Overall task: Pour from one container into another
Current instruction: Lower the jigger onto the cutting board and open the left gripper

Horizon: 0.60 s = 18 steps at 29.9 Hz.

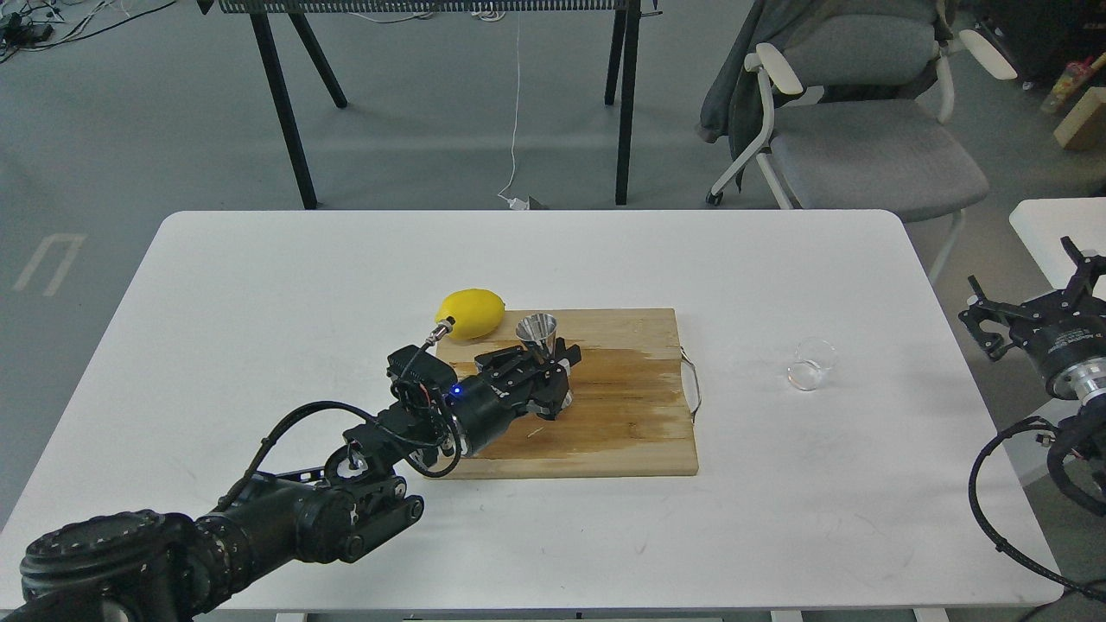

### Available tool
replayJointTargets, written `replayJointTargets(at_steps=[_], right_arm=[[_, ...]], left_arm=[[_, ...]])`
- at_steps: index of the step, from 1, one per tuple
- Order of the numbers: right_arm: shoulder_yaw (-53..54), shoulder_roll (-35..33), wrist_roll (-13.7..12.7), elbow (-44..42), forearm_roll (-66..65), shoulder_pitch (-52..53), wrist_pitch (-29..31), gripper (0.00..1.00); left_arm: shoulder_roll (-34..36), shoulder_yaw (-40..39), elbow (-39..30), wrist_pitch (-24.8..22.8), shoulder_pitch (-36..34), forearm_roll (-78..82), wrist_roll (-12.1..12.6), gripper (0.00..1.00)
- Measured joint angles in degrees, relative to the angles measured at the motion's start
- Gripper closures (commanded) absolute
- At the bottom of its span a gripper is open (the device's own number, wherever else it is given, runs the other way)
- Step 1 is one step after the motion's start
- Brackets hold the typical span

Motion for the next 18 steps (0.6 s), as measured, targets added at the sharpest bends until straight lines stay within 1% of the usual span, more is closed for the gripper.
replayJointTargets(at_steps=[5,7,10,12,14,17,18], right_arm=[[0.0,0.0,0.0,0.0,0.0,0.0,0.0,0.00],[0.0,0.0,0.0,0.0,0.0,0.0,0.0,0.00],[0.0,0.0,0.0,0.0,0.0,0.0,0.0,0.00],[0.0,0.0,0.0,0.0,0.0,0.0,0.0,0.00],[0.0,-0.1,0.0,0.0,0.0,0.0,0.0,0.00],[0.0,-0.1,0.0,0.0,0.0,0.0,0.0,0.00],[0.0,-0.1,0.0,0.0,0.0,0.0,0.0,0.00]], left_arm=[[0.0,0.0,1.0,0.0,0.0,0.1,0.0,0.67],[0.0,0.1,1.1,0.0,0.1,0.1,0.0,0.63],[0.0,0.6,1.1,0.0,0.1,0.1,0.0,0.53],[0.0,0.9,1.1,0.0,0.1,0.1,0.0,0.48],[0.0,1.1,1.0,0.0,0.1,0.1,0.0,0.41],[0.0,1.2,0.7,0.0,0.2,0.2,0.0,0.23],[0.0,1.3,0.6,0.0,0.2,0.2,0.0,0.19]])
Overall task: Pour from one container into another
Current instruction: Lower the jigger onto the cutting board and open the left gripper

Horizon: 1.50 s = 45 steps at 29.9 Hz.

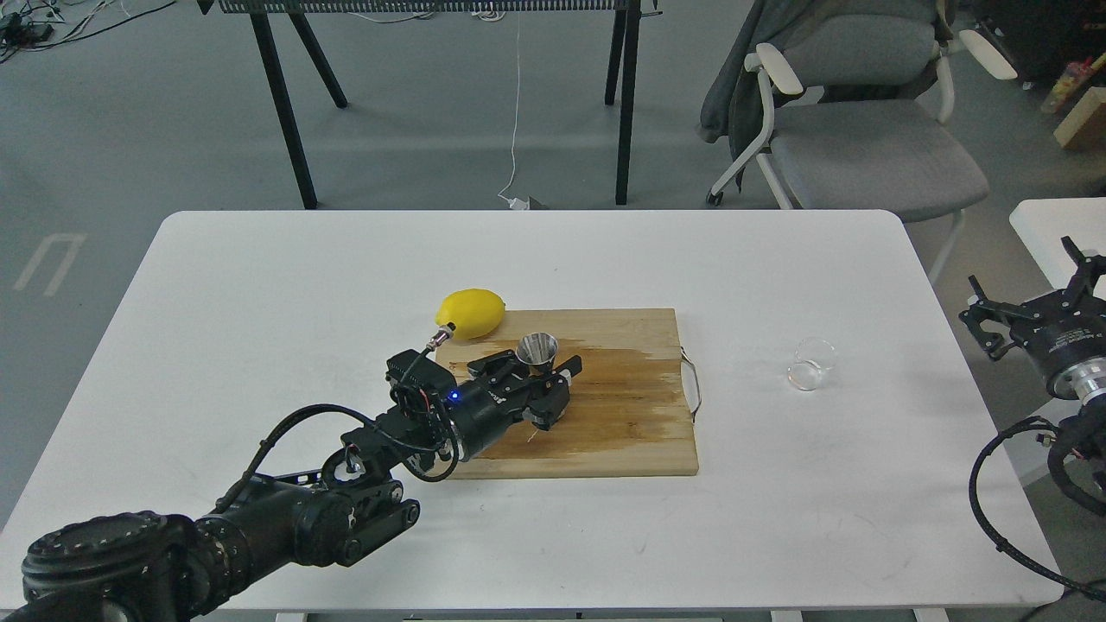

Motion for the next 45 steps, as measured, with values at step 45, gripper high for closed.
replayJointTargets(at_steps=[45], right_arm=[[0.1,0.0,0.0,0.0,0.0,-0.3,0.0,0.00]], left_arm=[[0.0,0.1,-2.2,0.0,3.0,0.3,0.0,0.01]])
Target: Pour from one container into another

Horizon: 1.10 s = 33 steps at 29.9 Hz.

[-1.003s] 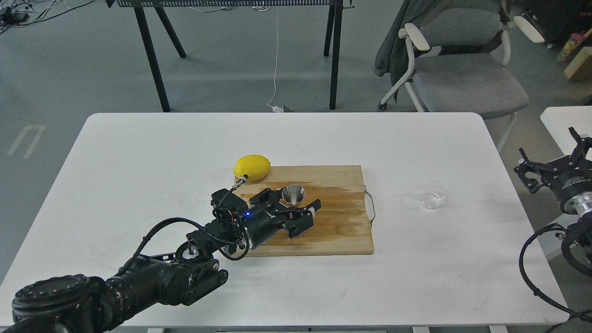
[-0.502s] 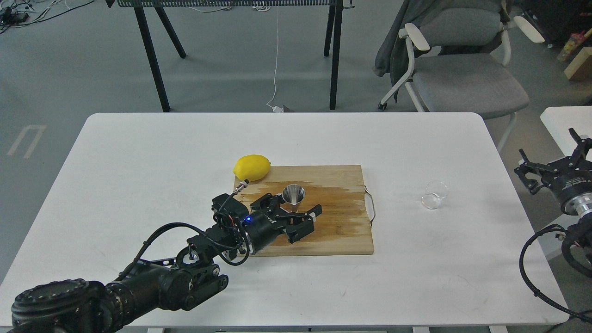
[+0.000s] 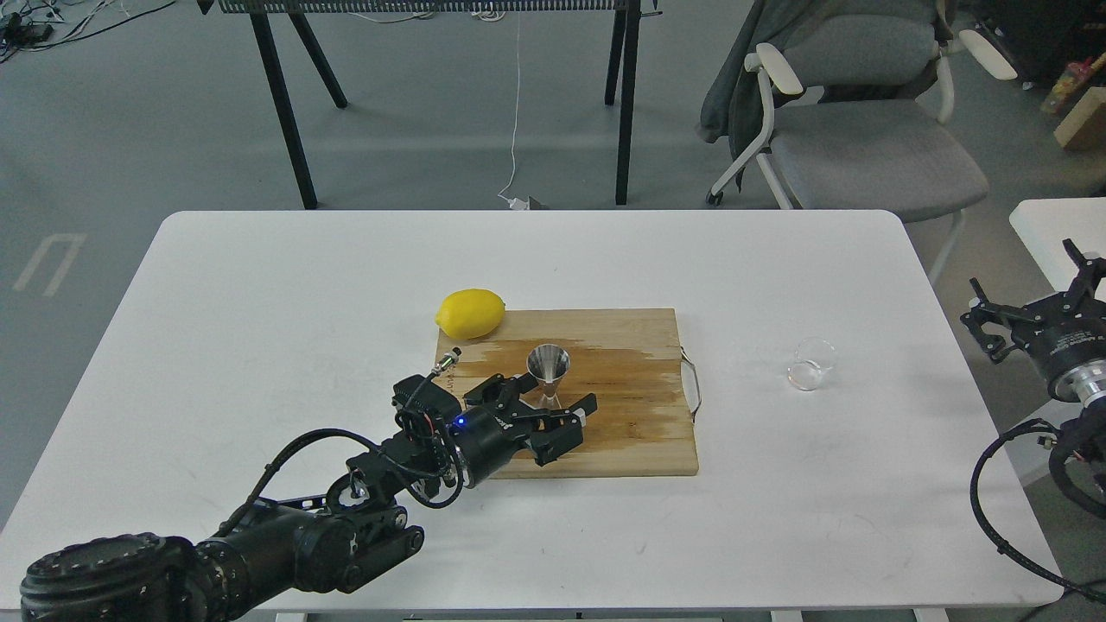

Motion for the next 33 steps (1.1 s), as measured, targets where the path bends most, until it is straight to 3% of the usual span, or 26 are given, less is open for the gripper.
replayJointTargets(at_steps=[25,33], right_arm=[[0.0,0.0,0.0,0.0,0.0,-0.1,0.0,0.00],[0.0,0.0,0.0,0.0,0.0,-0.1,0.0,0.00]], left_arm=[[4.3,-0.4,-0.4,0.0,1.1,-0.3,0.0,0.01],[7.3,-0.1,-7.1,0.0,3.7,-0.2,0.0,0.02]])
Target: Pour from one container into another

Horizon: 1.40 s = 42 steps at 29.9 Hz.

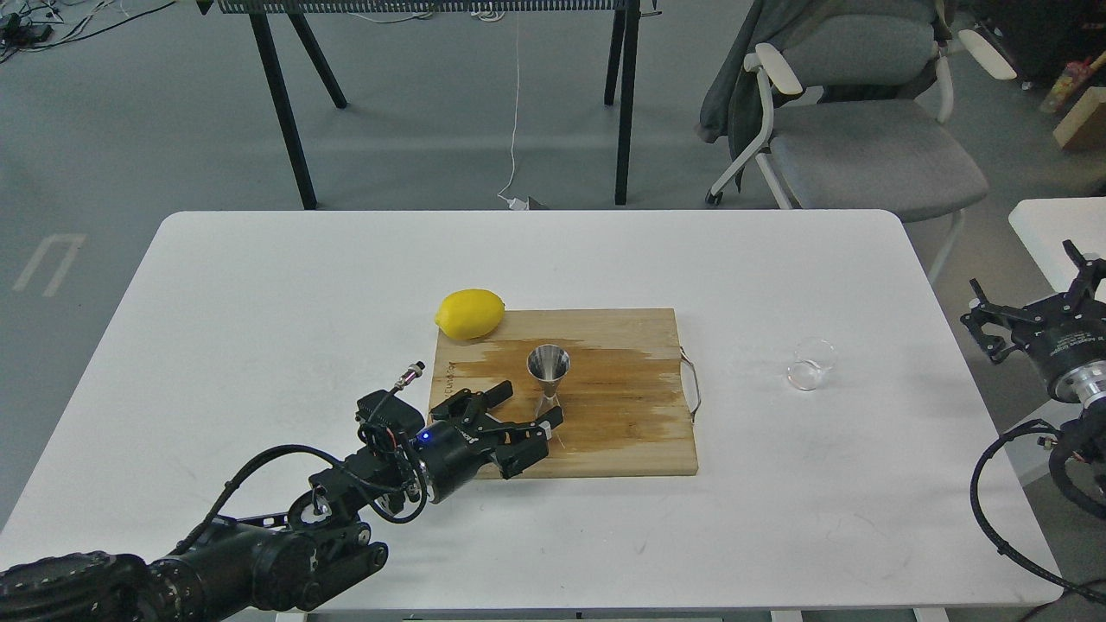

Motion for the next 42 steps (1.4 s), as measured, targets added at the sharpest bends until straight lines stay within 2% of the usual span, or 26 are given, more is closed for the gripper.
replayJointTargets(at_steps=[5,9,16,18,19,21,26,28,31,34,38,42], right_arm=[[0.0,0.0,0.0,0.0,0.0,-0.1,0.0,0.00],[0.0,0.0,-0.7,0.1,0.1,-0.2,0.0,0.00],[-0.1,0.0,-2.0,0.6,0.2,-0.2,0.0,0.00],[-0.1,0.0,-3.6,0.8,0.6,-0.2,0.0,0.00],[0.0,0.0,-4.6,0.9,0.8,-0.1,0.0,0.00],[0.4,0.0,-7.2,1.2,1.2,0.0,0.0,0.00],[0.8,-0.7,-12.6,5.4,7.5,0.1,0.0,0.00],[0.8,-0.8,-15.9,7.6,11.3,-0.1,0.0,0.00],[0.8,-1.1,-19.4,10.4,15.7,-0.6,0.0,0.00],[0.9,-2.3,-21.1,16.0,19.6,-2.7,-1.3,0.00],[1.0,-3.0,-22.0,25.1,24.0,-7.6,-6.7,0.00],[1.9,-3.0,-21.5,32.3,27.9,-13.3,-11.6,0.00]], left_arm=[[4.1,-0.5,-3.7,0.0,0.1,-0.2,0.0,0.03],[10.4,-1.5,-9.9,0.0,0.1,-3.0,0.0,0.03],[23.7,-3.4,-20.5,-0.6,-0.2,-17.7,0.0,0.02],[26.6,-5.5,-21.8,-5.5,-0.2,-22.0,0.0,0.02],[27.8,-6.9,-22.1,-9.7,-0.2,-24.0,0.0,0.02],[29.7,-10.1,-22.2,-18.9,-0.1,-27.7,0.0,0.02],[33.0,-16.8,-18.9,-45.6,0.0,-39.3,0.0,0.02],[34.0,-17.8,-16.2,-52.5,-0.4,-44.7,0.0,0.02],[35.1,-18.8,-10.0,-55.5,-1.5,-54.4,0.0,0.01],[35.2,-19.7,-1.7,-55.9,-3.2,-65.1,0.0,0.01],[33.8,-20.1,8.0,-56.0,-4.3,-79.2,0.0,0.01],[32.2,-20.1,10.6,-56.0,-4.4,-89.2,0.0,0.01]])
